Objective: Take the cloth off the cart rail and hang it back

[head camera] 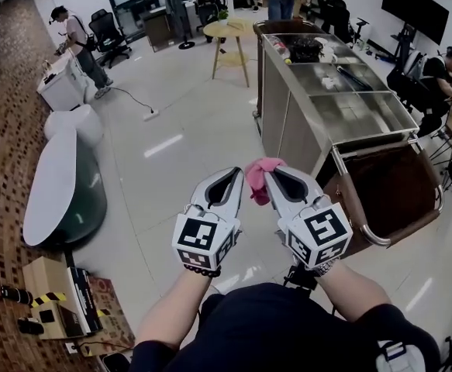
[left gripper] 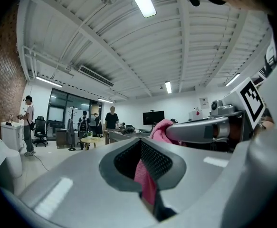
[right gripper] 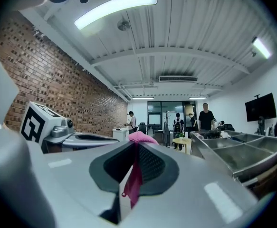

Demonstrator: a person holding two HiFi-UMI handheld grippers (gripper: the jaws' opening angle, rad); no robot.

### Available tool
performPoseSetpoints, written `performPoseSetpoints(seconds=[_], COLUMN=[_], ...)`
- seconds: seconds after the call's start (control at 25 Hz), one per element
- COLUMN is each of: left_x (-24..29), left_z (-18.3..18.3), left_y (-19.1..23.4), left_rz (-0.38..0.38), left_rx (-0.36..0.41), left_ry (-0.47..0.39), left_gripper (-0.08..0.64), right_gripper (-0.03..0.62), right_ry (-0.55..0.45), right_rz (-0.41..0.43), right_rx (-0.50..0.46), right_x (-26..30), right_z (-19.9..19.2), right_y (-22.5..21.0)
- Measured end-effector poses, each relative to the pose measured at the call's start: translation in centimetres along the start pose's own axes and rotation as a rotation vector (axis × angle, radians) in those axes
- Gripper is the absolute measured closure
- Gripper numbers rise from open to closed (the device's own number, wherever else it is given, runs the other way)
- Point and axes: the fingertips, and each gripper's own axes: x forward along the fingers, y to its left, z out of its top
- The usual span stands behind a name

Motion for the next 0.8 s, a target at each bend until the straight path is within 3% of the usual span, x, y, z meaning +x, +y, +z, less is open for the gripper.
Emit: performPoseSetpoints(seconds=[0.32, 0.56, 0.72, 0.8], left_x=[1.2, -1.2, -1.2, -2.0], left_z=[-0.9, 0.0, 0.6, 0.3], left_y=[5.3, 16.1, 20.3, 24.9], left_rz=[-0.065, -0.132, -0.169, -0.190], left_rx=[-0.014, -0.039, -0.050, -0.061], left_ry=[-0.010, -0.019, -0.011, -0.014], left_gripper=[0.557, 0.557, 0.557, 0.557], right_gripper=[0.574, 0.574, 0.574, 0.574], right_ry=[-0.002, 0.007, 0.012, 0.019], right_rz=[-0.067, -0.142, -0.185, -0.211], right_rx=[-0.008, -0.016, -0.008, -0.005], right_x=[5.1, 14.9, 18.8, 23.1], right_z=[-0.5, 0.7, 1.5, 1.2], right_y=[0.0, 4.7, 5.6, 7.3])
